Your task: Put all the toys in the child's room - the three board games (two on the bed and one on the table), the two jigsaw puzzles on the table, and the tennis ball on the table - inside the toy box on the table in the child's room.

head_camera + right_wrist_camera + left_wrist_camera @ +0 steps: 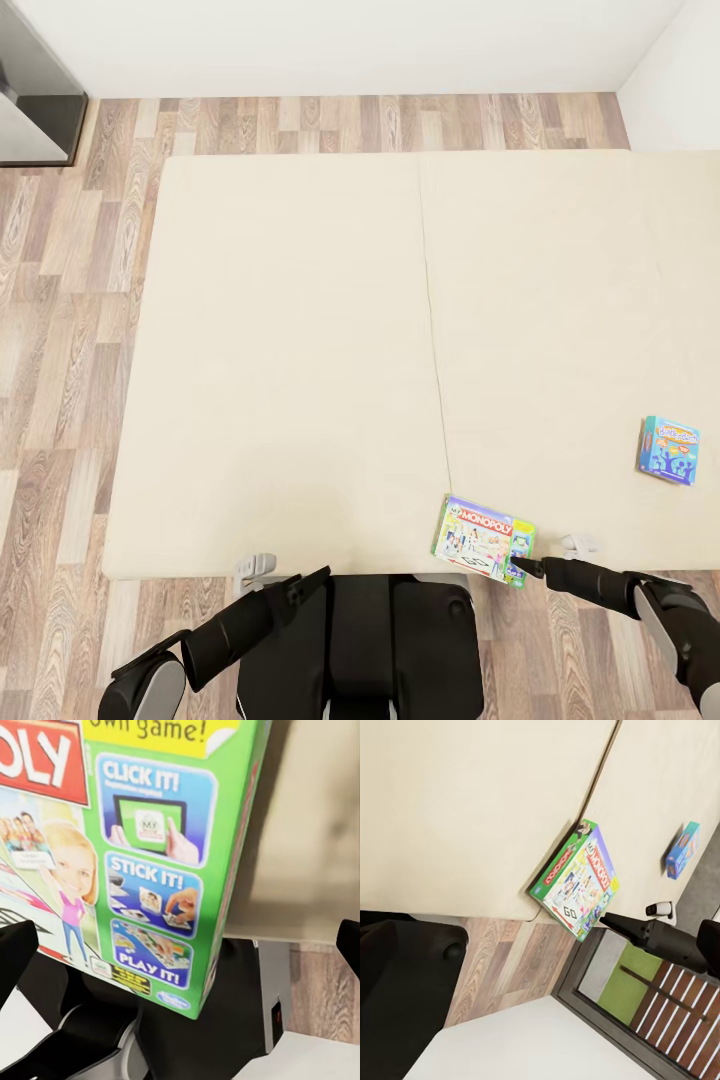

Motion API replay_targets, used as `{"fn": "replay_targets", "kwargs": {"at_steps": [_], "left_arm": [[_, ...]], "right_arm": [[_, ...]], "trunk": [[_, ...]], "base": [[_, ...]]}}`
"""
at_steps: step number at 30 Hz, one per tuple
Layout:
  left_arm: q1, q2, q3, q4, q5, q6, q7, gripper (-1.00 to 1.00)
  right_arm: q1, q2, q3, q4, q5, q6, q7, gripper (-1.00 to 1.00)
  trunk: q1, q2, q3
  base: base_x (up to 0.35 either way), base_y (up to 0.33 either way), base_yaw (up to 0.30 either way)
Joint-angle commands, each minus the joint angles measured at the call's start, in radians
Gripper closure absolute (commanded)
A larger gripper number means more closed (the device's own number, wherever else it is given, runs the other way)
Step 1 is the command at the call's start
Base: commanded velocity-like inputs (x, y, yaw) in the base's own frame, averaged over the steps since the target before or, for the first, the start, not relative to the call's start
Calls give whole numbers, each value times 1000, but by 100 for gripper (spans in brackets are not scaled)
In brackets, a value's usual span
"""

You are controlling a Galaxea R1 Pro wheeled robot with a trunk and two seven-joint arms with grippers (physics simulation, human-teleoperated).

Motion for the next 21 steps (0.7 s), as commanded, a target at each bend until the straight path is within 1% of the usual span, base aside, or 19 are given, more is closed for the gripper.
{"fn": "replay_targets", "kwargs": {"at_steps": [1, 8, 14, 16, 21], "left_arm": [[0, -1, 1, 0, 6, 7, 0, -100], [0, -1, 1, -1, 6, 7, 0, -100], [0, -1, 1, 0, 6, 7, 0, -100], [11, 11, 7, -1, 7, 4, -7, -100], [15, 12, 6, -1, 7, 4, -7, -100]], "right_arm": [[-1, 1, -1, 0, -9, 9, 0, -100], [-1, 2, -2, 2, -9, 5, -2, -100], [-1, 3, -2, 2, -10, -24, -2, -100], [-13, 4, -9, -2, -11, -22, 0, -100], [-38, 4, -9, -3, -10, -24, 2, -100]], "trunk": [[1, -1, -1], [1, -1, -1], [1, -1, -1], [1, -1, -1], [1, -1, -1]], "base": [[0, 0, 0], [0, 0, 0], [0, 0, 0], [0, 0, 0], [0, 0, 0]]}}
